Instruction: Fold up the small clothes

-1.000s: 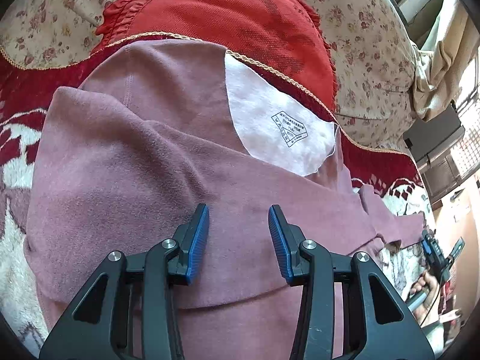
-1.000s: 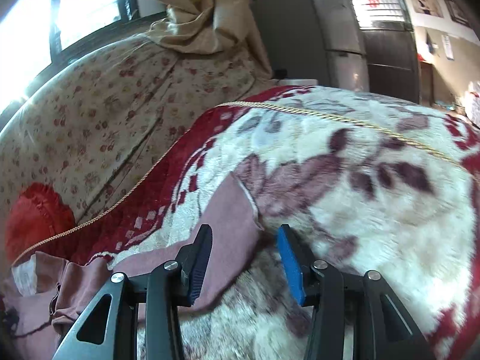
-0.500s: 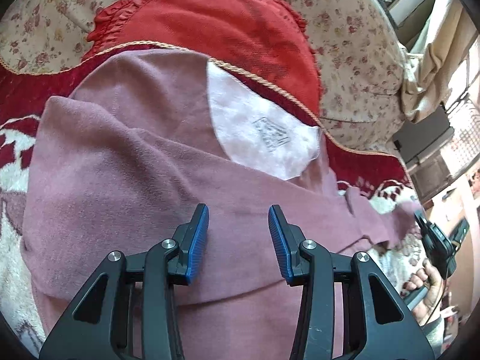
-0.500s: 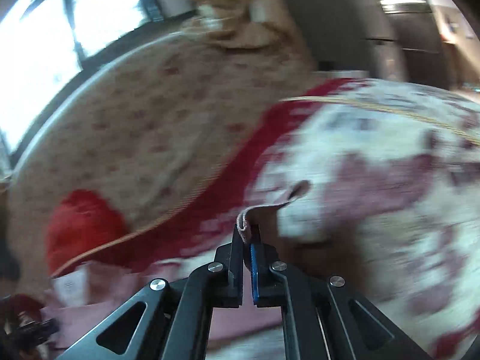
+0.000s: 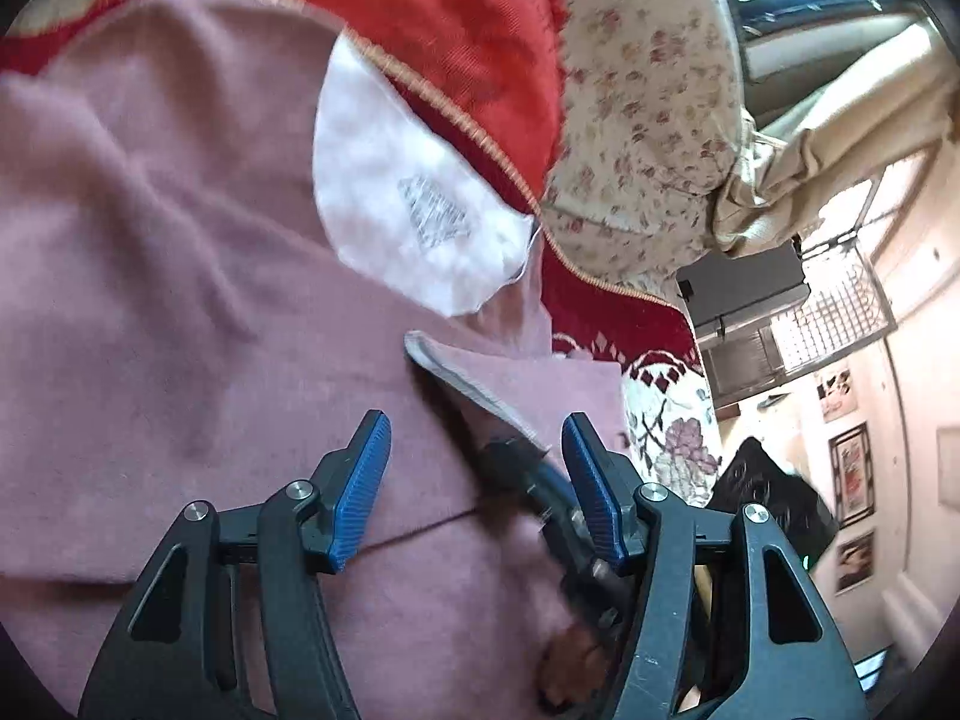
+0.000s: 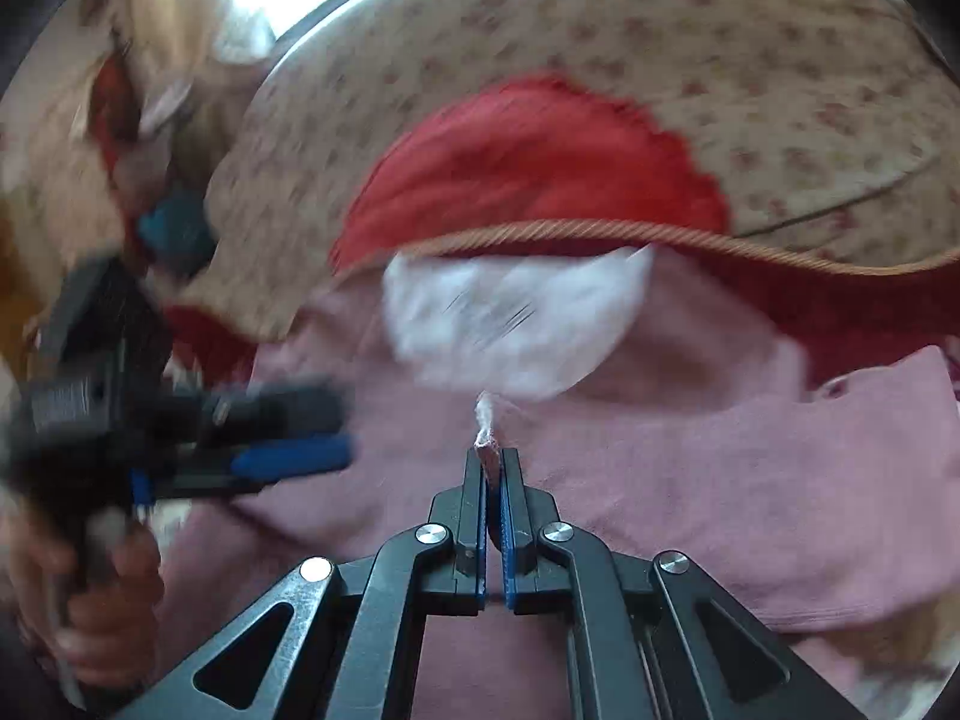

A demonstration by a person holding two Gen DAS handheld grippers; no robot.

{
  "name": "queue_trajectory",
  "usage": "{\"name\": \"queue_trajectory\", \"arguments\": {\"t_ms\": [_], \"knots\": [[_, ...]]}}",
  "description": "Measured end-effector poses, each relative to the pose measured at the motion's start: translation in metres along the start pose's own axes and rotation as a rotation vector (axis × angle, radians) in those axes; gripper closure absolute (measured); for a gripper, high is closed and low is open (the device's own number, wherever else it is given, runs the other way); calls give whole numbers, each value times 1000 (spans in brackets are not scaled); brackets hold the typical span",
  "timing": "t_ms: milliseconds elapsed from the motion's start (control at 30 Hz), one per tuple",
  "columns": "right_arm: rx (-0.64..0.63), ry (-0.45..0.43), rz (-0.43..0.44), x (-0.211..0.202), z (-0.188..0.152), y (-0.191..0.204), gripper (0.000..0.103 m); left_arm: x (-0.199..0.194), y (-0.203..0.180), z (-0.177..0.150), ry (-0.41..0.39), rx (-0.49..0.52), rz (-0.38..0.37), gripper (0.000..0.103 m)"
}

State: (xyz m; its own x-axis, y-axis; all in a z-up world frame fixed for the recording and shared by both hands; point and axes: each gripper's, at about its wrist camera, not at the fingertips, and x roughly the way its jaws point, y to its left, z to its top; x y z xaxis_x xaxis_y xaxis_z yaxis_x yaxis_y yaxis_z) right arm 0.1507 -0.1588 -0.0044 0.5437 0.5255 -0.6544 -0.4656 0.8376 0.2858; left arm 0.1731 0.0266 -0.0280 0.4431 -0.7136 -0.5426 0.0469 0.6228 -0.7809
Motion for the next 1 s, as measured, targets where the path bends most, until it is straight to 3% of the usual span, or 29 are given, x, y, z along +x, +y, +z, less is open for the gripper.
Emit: {"name": "queue_trajectory", "arguments": {"t_ms": [167,333,800,867,933,1000], "knots": [[-46,-27,54,0,-6,15,100,6,1,-2,36,-22,-15,44],[-33,4,81,2,-7,9,100,21,-1,0,35,-22,-19,40],[-90,77,65,-27,-20,7,99,34,-12,-8,54,84,19,40],[-89,110,25,-35,-20,-1,99,35,-15,-10,50,110,42,40],[-103,140,-66,-44,-16,-14,99,35,-17,-12,43,139,79,41],[-122,162,-169,-54,-6,-29,99,36,-19,-14,38,169,115,47]]}}
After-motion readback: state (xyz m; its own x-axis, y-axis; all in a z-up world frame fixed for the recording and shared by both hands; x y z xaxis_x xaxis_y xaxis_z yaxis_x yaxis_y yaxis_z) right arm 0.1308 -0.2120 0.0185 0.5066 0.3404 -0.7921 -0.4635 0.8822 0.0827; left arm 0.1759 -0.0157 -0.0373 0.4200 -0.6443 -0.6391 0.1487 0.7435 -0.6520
